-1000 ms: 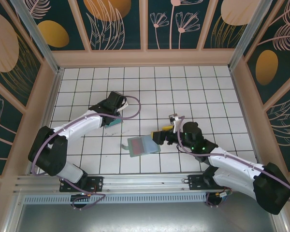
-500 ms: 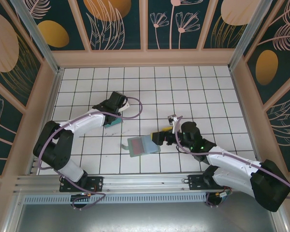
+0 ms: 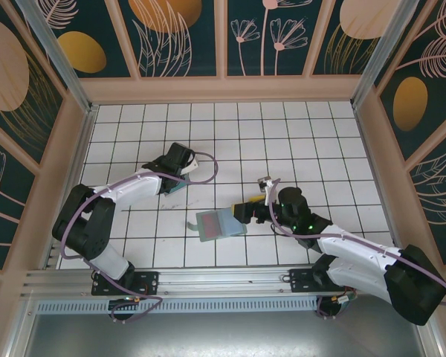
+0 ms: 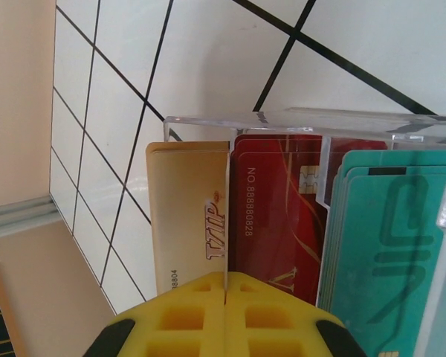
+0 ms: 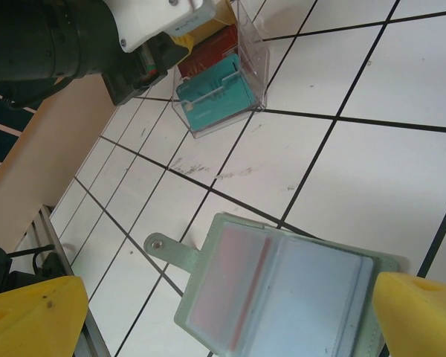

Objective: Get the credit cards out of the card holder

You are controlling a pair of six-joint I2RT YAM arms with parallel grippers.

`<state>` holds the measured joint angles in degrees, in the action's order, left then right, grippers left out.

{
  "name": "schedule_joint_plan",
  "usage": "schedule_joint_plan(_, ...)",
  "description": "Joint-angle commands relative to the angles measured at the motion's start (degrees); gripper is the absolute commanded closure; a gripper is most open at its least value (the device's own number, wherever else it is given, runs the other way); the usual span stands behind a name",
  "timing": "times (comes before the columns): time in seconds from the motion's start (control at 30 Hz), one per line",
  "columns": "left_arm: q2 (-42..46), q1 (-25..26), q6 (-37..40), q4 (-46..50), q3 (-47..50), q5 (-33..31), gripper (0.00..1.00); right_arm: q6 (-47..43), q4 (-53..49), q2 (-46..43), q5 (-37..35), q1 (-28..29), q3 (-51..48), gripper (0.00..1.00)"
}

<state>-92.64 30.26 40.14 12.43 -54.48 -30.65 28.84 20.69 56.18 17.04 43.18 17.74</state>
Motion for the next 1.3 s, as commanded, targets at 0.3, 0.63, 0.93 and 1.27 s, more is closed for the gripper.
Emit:
schedule_joint_plan(0.3,-0.5,-0.8,1.4,-1.7,1.1,-1.5,0.82,0.3,1.0,0.6,1.6,-0.2,1.2,0.01)
schedule_joint_plan(0.63,0.3,-3.1,1.0,-3.8,0.3,-3.9,0.77,0.4,1.3,1.1,2.3,-0.3,1.2,0.01)
schedule_joint_plan(0.93,2.4,-4.2,-0.1,-3.3,0.1,-2.8,0.72,0.4,1.5,1.6,2.7,-0.3,1.3,0.01)
schedule_joint_plan(1.27,6.0,-4.2,-21.1,2.6,-11.9,6.1,0.18,0.5,1.9,3.1,2.3,-0.2,1.4,0.01)
